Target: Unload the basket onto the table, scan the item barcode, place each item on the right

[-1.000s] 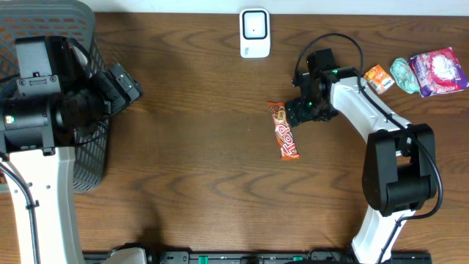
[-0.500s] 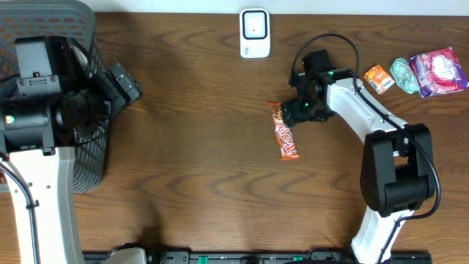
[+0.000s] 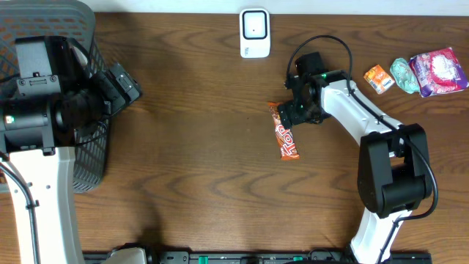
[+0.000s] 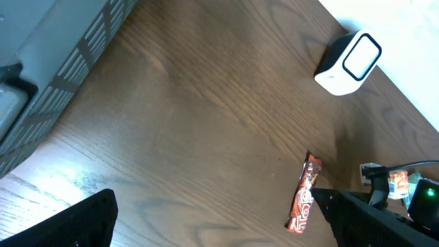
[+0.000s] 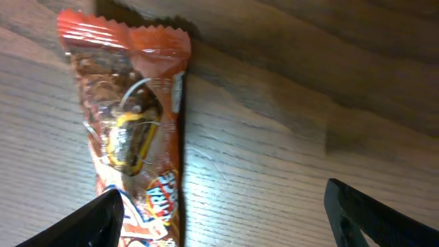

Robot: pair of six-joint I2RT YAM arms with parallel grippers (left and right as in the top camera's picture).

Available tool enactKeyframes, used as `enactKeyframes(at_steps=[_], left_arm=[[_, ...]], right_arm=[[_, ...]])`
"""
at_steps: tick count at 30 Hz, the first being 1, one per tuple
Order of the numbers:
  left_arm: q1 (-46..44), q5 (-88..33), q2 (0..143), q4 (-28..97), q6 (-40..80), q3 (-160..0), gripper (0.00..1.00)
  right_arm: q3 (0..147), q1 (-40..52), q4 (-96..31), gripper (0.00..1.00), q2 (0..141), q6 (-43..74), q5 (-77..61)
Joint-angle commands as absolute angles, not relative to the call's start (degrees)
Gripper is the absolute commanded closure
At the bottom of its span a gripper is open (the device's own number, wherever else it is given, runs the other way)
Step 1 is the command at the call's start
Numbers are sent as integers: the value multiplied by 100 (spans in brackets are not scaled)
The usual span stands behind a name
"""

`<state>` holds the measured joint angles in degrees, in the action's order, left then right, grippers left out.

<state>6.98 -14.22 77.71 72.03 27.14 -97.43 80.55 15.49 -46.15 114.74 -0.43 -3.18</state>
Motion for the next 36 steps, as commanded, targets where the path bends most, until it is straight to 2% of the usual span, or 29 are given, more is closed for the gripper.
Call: enactKeyframes(at_steps=[1, 3, 6, 10, 12, 15, 18, 25, 31, 36], left_arm=[[722, -1363, 7760, 7225, 2661, -9762, 2], [722, -1363, 7760, 7223, 2661, -9762, 2], [720, -1363, 7760, 7225, 2661, -9762, 2], [720, -1363, 7760, 7223, 2661, -9762, 2], [722, -1363, 7760, 7223, 2661, -9762, 2], [722, -1363, 7760, 7225, 2661, -9762, 2], [720, -1363, 7760, 7225, 2661, -9762, 2], [722, -1363, 7760, 7225, 2661, -9762, 2], [722, -1363, 7760, 7225, 2661, -9762, 2], [720, -1363, 7760, 7225, 2661, -9762, 3]], right_arm=[[8007, 1675, -4628, 12, 11478, 123, -414], [8001, 1831, -4630, 13, 11478, 123, -642], [7961, 2032, -4692, 23, 11478, 126, -587], [7485, 2189, -4388, 23, 11478, 342, -158], [7349, 2206, -4283, 27, 11478, 425, -161], [7286, 2209, -4147, 69, 11478, 611, -158], [7448, 2217, -4088, 97, 11476, 869, -161], [8978, 2180, -3719, 99, 11476, 965, -158], [9583, 2180, -1415, 99, 11483, 1367, -64], [9583, 2185, -165, 99, 11839, 1953, 392]])
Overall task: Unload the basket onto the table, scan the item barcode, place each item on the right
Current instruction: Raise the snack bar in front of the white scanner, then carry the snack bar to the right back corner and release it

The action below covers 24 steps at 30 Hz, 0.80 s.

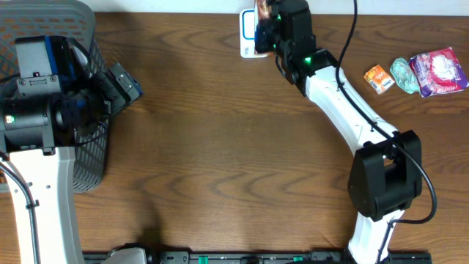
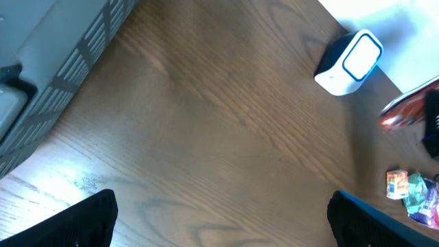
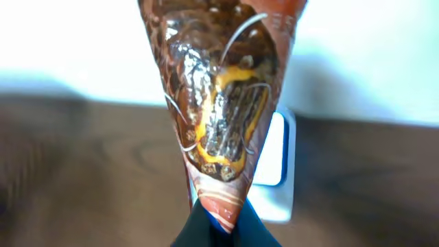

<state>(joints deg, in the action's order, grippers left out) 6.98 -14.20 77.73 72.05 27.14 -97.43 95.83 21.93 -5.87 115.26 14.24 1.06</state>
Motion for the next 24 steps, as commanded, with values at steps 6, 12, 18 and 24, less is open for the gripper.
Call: enactKeyframes(at_steps=[6, 12, 18, 24], left_arm=[[720, -1363, 7760, 7225, 2661, -9762, 2], [722, -1363, 7760, 7223, 2661, -9762, 2], [720, -1363, 7760, 7223, 2661, -9762, 2], [720, -1363, 7760, 7225, 2661, -9762, 2]], right_arm=[[9607, 2196, 698, 99, 12477, 2370, 344], [9662, 2016, 456, 99, 12352, 2003, 403], [9762, 1413, -1052, 99, 11561, 956, 1601], [9747, 471, -2856, 99, 11555, -336, 2300]])
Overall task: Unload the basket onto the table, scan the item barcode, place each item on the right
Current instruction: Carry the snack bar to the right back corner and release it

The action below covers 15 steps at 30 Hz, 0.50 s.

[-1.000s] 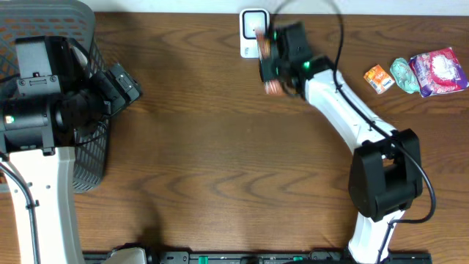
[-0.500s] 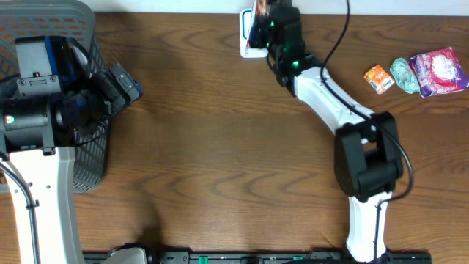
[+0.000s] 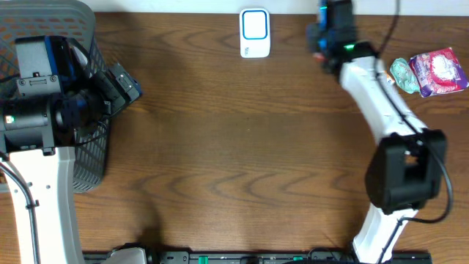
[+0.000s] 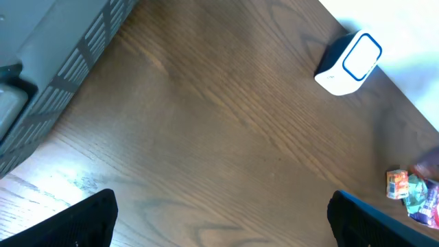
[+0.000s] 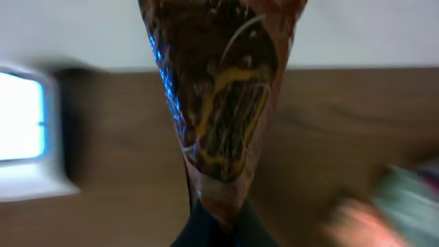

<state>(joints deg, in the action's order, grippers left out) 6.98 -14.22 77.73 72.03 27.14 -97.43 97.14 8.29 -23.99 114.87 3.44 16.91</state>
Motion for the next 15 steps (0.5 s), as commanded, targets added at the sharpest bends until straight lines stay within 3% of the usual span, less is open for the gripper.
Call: enactKeyframes(at_steps=[1, 5, 9, 11, 12, 13, 15], left_arm=[[720, -1363, 7760, 7225, 2661, -9762, 2], [722, -1363, 7760, 7225, 2661, -9762, 2], [720, -1363, 7760, 7223, 2661, -9762, 2], [722, -1363, 7760, 7225, 2661, -9762, 2], [720, -1363, 7760, 7225, 2661, -9762, 2], [722, -1363, 7760, 7225, 2661, -9762, 2], [722, -1363, 7760, 7225, 2661, -9762, 2]], right_arm=[[9743, 336, -3004, 99, 11603, -353, 2285], [9743, -163, -3245, 99, 11745, -139, 2469], [9741, -591, -3371, 92, 11793, 349, 2467], [9741, -692, -3474, 32, 11793, 384, 2344], [9741, -694, -3507, 28, 11791, 381, 2346], [9743, -692, -3594, 15, 11786, 388, 2443], [9745, -692, -3715, 13, 11756, 567, 2517]])
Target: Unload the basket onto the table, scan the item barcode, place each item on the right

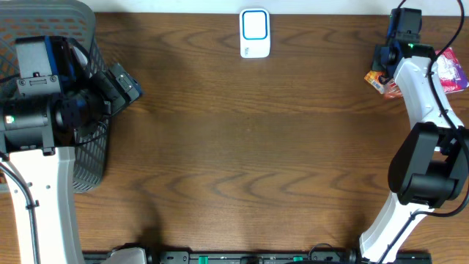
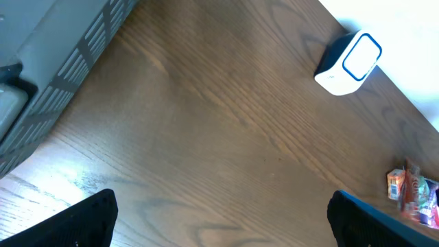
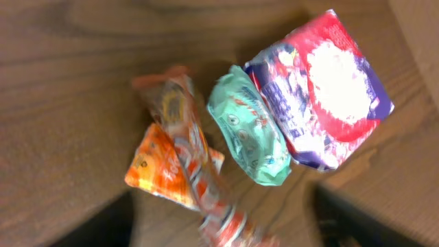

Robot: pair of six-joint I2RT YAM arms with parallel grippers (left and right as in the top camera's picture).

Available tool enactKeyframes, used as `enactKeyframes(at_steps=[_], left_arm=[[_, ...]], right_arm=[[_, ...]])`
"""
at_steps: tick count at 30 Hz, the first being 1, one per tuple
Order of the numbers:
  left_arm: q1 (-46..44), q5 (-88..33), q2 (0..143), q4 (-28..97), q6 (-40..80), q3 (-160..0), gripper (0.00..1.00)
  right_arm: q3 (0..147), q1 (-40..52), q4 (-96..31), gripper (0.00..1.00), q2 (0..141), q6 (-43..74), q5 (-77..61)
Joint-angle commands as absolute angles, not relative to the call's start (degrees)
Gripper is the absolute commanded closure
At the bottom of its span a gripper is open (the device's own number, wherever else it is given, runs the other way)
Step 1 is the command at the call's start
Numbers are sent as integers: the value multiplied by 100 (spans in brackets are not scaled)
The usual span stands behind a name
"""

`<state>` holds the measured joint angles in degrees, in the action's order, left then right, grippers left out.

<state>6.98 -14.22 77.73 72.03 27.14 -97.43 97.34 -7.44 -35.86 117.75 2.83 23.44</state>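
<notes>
The orange-red candy bar [image 3: 195, 168] shows blurred in the right wrist view, lengthwise over a small orange packet [image 3: 161, 171]. It is loose between the spread fingers of my right gripper [image 3: 226, 226], which is open. Whether it rests on the table I cannot tell. In the overhead view that gripper [image 1: 388, 64] hangs over the snack pile at the far right, and the bar [image 1: 393, 89] is a reddish strip just below it. The white scanner [image 1: 254, 33] stands at the back middle. My left gripper [image 2: 223, 223] is open over bare wood, by the basket.
A mint-green pouch [image 3: 250, 127] and a pink-purple packet [image 3: 319, 89] lie right of the orange packet. A grey mesh basket [image 1: 91, 29] stands at the far left under the left arm. The table's back edge runs just behind the scanner.
My right gripper has moved from right of the scanner to above the snack pile. It was shut on the candy bar; now it is open and the bar is loose over the orange packet.
The bar first lay mid-table with my right gripper open over it. Then the gripper was shut on it in front of the scanner, then further right along the back edge. Now the bar is released among the snacks. The left arm has stayed still.
</notes>
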Motion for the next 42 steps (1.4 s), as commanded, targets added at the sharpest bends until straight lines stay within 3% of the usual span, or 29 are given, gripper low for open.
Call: enactKeyframes(at_steps=[1, 7, 9, 14, 21, 31, 42], left_arm=[[720, -1363, 7760, 7223, 2661, -9762, 2], [720, -1363, 7760, 7225, 2661, -9762, 2], [722, -1363, 7760, 7223, 2661, -9762, 2], [722, -1363, 7760, 7225, 2661, -9762, 2], [722, -1363, 7760, 7223, 2661, -9762, 2], [720, -1363, 7760, 7225, 2659, -9762, 2], [722, -1363, 7760, 7225, 2661, -9762, 2]], right_arm=[[9745, -692, -3756, 12, 11719, 624, 2493], [9745, -534, -4134, 8, 10989, 978, 1625], [9745, -421, -4480, 1, 10217, 1299, 856], [9745, -110, -5207, 1, 9218, 1675, 167], [9487, 692, -6477, 1, 8009, 1673, 447], [7594, 910, -6219, 1, 6187, 2215, 454], [7402, 910, -7238, 1, 5964, 2270, 259]])
